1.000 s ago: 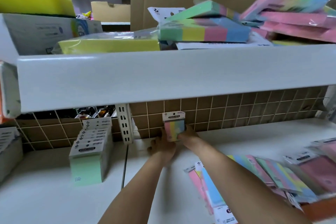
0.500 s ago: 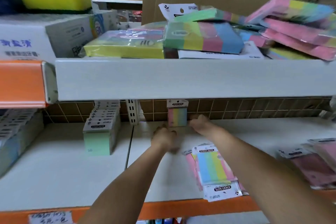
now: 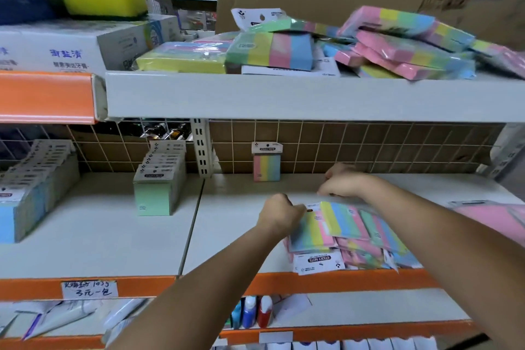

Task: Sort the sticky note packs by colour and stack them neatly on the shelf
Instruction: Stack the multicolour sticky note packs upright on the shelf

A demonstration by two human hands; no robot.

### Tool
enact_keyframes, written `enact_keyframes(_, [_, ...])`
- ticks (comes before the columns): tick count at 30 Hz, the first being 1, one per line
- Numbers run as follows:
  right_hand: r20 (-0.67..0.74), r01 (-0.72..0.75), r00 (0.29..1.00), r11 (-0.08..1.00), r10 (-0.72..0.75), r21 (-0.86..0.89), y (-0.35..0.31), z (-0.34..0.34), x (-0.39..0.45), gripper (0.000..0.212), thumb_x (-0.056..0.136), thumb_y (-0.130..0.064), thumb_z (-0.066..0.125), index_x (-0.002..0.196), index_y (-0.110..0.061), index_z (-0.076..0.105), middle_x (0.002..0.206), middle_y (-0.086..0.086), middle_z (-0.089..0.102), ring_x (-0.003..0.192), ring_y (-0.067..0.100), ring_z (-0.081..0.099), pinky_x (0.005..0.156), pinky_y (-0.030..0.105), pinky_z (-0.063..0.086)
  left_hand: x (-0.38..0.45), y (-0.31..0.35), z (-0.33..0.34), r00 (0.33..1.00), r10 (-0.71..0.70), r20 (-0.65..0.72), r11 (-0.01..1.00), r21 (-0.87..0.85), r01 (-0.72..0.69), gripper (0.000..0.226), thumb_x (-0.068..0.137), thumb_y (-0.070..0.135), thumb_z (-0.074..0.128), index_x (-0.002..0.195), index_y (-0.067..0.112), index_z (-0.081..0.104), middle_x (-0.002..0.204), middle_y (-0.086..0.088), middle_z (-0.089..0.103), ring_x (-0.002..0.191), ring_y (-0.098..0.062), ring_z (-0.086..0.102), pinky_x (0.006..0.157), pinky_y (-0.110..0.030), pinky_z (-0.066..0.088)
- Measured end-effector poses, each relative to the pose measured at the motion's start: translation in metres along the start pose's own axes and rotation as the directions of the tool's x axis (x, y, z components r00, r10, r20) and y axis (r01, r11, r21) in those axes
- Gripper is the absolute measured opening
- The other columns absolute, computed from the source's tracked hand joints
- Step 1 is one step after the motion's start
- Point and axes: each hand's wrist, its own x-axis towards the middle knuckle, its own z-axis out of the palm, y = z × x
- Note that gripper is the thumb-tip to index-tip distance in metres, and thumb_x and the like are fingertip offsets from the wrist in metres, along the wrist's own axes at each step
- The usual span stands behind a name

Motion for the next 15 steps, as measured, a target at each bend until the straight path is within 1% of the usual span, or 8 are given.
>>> enact_keyframes(3, [-0.011,-0.072,0.997,0.997,0.072,0.033,0.017,-0.002,-0.007,0.022,0.085,-0.019,0.066,0.072,-0.009,0.052,0.058,0.008,0.053,0.043,0.017,0.049,0.044,0.019,0.039,-0.009,0.018,0.01,0.999,0.021,0.034,1.0,0.013,-0.021,0.029,0.086,0.039,0.06,0.08,0.011,0.061,0.081,-0.01,0.062,0.077,-0.027,0.055,0.063,-0.026,0.038])
enact_keyframes(5, [-0.022,-0.095,0.995,0.995,0.096,0.021,0.026,0.0,-0.008,0.021,0.087,-0.016,0.061,0.07,-0.007,0.051,0.054,0.009,0.053,0.039,0.018,0.051,0.047,0.02,0.04,-0.012,0.027,0.018,0.997,0.031,0.072,0.999,0.041,-0.035,0.031,0.085,0.04,0.061,0.071,0.013,0.056,0.076,-0.007,0.059,0.073,-0.027,0.054,0.061,-0.026,0.036])
enact_keyframes(6, [-0.014,-0.098,0.995,0.995,0.098,0.01,0.031,0.001,-0.008,0.018,0.088,-0.013,0.057,0.071,-0.007,0.051,0.049,0.009,0.053,0.036,0.018,0.053,0.047,0.019,0.039,-0.014,0.032,0.022,0.994,0.034,0.104,0.998,0.055,-0.04,0.032,0.084,0.041,0.063,0.071,0.013,0.057,0.079,-0.008,0.06,0.074,-0.027,0.054,0.061,-0.028,0.038])
enact_keyframes(8, [-0.001,-0.096,0.995,0.995,0.096,-0.015,0.036,0.004,-0.012,0.011,0.086,-0.008,0.049,0.076,-0.007,0.052,0.045,0.011,0.052,0.032,0.017,0.053,0.043,0.016,0.035,-0.013,0.037,0.03,0.988,0.039,0.147,0.996,0.07,-0.049,0.036,0.082,0.043,0.068,0.086,0.008,0.065,0.1,-0.014,0.064,0.081,-0.029,0.059,0.069,-0.032,0.046])
enact_keyframes(10, [0.004,-0.093,0.996,0.996,0.093,0.0,0.039,0.007,-0.015,0.01,0.086,-0.005,0.043,0.082,-0.004,0.052,0.051,0.016,0.055,0.035,0.019,0.055,0.039,0.015,0.034,-0.014,0.04,0.035,0.987,0.03,0.155,0.995,0.084,-0.044,0.043,0.081,0.042,0.071,0.101,0.004,0.064,0.118,-0.015,0.056,0.082,-0.026,0.062,0.072,-0.031,0.048])
enact_keyframes(13, [0.004,-0.105,0.994,0.993,0.105,0.047,0.042,0.008,-0.018,0.011,0.089,-0.005,0.043,0.08,-0.004,0.05,0.059,0.018,0.057,0.031,0.018,0.05,0.038,0.015,0.033,-0.011,0.044,0.041,0.991,-0.003,0.137,0.998,0.069,-0.007,0.028,0.082,0.032,0.072,0.082,0.011,0.053,0.112,-0.012,0.056,0.051,-0.012,0.051,0.057,-0.024,0.045])
enact_keyframes(14, [-0.003,-0.109,0.994,0.992,0.109,0.068,0.043,0.008,-0.018,0.011,0.089,-0.005,0.045,0.079,-0.005,0.05,0.061,0.018,0.058,0.032,0.019,0.051,0.039,0.016,0.034,-0.01,0.046,0.043,0.992,-0.017,0.124,0.998,0.068,0.008,0.027,0.082,0.029,0.071,0.077,0.012,0.05,0.11,-0.011,0.057,0.048,-0.011,0.05,0.055,-0.023,0.045])
enact_keyframes(15, [-0.002,-0.117,0.993,0.99,0.118,0.083,0.043,0.009,-0.02,0.009,0.087,-0.005,0.047,0.081,-0.005,0.054,0.064,0.018,0.058,0.039,0.021,0.055,0.041,0.017,0.036,-0.008,0.048,0.045,0.994,-0.025,0.11,0.997,0.075,0.017,0.026,0.081,0.028,0.071,0.076,0.013,0.051,0.109,-0.01,0.056,0.051,-0.012,0.054,0.059,-0.023,0.047])
